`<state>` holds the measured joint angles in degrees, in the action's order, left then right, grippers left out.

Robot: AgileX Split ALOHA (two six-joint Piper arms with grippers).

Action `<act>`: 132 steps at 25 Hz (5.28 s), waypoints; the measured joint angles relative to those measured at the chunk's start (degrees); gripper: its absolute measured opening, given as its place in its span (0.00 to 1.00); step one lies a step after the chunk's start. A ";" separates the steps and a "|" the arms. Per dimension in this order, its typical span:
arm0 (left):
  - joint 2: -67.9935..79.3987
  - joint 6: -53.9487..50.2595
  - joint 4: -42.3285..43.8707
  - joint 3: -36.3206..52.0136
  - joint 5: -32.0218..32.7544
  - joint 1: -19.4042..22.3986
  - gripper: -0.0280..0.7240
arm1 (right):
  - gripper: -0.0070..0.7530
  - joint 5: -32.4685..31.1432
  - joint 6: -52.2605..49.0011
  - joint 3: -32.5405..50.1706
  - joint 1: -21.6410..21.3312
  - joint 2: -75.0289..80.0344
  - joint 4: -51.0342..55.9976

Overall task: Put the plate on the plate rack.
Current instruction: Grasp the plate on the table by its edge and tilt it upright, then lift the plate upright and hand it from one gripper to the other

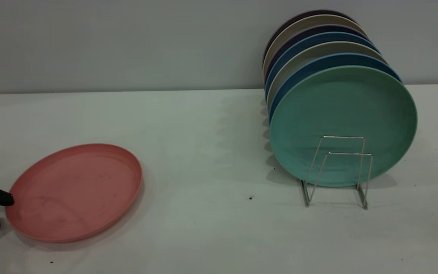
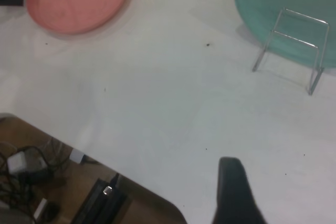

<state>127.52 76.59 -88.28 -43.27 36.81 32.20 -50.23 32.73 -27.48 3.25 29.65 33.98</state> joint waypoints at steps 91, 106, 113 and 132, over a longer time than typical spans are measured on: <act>-14.71 21.05 -4.00 -0.01 -7.45 -43.90 0.05 | 0.61 2.65 54.42 -0.67 1.91 65.53 56.93; -14.71 21.00 -6.33 -0.01 -7.64 -40.69 0.05 | 0.61 2.65 54.53 -0.67 1.91 65.53 56.97; -14.71 21.35 -7.07 -0.01 -2.73 -35.75 0.05 | 0.61 2.71 54.53 -0.67 1.91 65.53 56.97; -18.39 23.94 -7.07 -0.01 -1.29 -35.93 0.05 | 0.61 -0.32 57.97 -0.67 1.91 65.53 61.32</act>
<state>109.13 100.53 -95.35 -43.28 35.52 -3.74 -50.55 90.70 -28.15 5.15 95.19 95.29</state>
